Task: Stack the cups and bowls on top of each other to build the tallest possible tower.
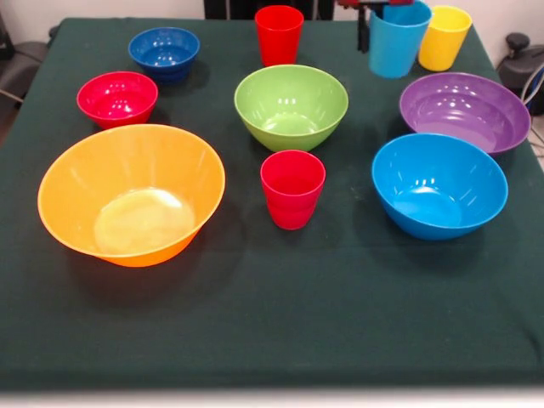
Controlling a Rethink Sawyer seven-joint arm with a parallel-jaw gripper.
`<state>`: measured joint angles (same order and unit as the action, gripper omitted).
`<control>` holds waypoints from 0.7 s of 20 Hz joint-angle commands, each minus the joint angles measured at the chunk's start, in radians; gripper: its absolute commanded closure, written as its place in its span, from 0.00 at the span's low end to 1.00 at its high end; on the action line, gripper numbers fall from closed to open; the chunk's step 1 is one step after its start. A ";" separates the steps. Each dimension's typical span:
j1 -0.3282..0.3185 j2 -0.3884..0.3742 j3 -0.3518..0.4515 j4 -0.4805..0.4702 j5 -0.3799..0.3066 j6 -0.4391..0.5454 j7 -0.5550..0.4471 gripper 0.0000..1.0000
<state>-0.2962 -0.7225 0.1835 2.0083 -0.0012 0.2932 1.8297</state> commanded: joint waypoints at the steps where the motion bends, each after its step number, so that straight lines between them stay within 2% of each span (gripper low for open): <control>1: -0.082 0.113 0.109 0.038 -0.111 -0.072 -0.013 1.00; 3: -0.093 0.109 0.108 0.026 -0.129 -0.023 -0.034 1.00; 7: -0.106 0.096 0.105 0.019 -0.169 0.006 -0.035 1.00; 14: -0.111 0.105 0.089 0.000 -0.215 -0.005 -0.009 1.00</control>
<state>-0.4074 -0.6590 0.2023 2.0085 -0.1413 0.2864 1.8297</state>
